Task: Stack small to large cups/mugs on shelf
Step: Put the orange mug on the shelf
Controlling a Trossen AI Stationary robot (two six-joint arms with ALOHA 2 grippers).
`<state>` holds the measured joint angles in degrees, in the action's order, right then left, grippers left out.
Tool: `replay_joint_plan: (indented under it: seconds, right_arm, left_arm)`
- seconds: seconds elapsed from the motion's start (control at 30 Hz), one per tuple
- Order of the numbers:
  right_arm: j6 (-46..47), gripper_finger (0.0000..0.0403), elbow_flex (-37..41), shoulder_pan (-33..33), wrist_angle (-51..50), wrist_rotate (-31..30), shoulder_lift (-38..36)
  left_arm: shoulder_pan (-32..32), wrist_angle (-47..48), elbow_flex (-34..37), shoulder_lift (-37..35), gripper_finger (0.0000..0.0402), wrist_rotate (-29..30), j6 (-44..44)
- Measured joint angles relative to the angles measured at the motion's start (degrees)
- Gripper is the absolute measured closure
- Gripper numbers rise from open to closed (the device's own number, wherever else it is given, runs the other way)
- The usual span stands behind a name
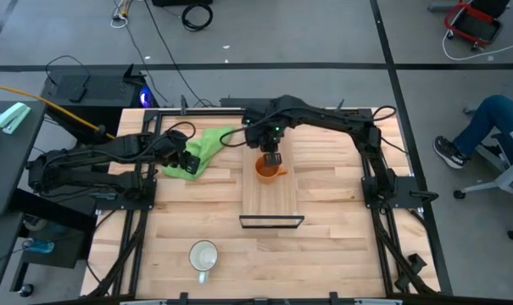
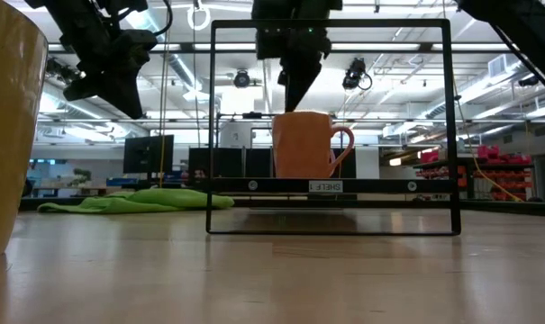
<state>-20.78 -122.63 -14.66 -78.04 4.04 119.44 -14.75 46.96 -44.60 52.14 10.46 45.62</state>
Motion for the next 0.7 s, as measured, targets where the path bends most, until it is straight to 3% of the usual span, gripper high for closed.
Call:
replay_joint_plan:
  seconds: [0.13,0.27,0.53,0.7]
  right_arm:
    - [3.16,0.0338,-5.19,0.07,-7.12,0.03,-0.04]
    - [12.82,0.0343,-9.36,0.19,-11.73,0.02,-0.77]
    - [27.13,0.0394,-6.51,5.09,-11.77,-1.3,-13.15]
    - [37.59,0.0395,-0.61,12.39,-11.77,-8.16,-21.84]
  left_arm:
    - [-0.02,0.01,0.0,0.0,0.0361,0.0,0.01]
    - [-0.02,0.0,0.0,0.0,0.0366,0.02,0.01]
    - [-0.02,0.02,0.0,0.02,0.0361,0.02,-0.83]
    - [0.0,-0.25,0.0,0.0,0.0366,0.02,-1.31]
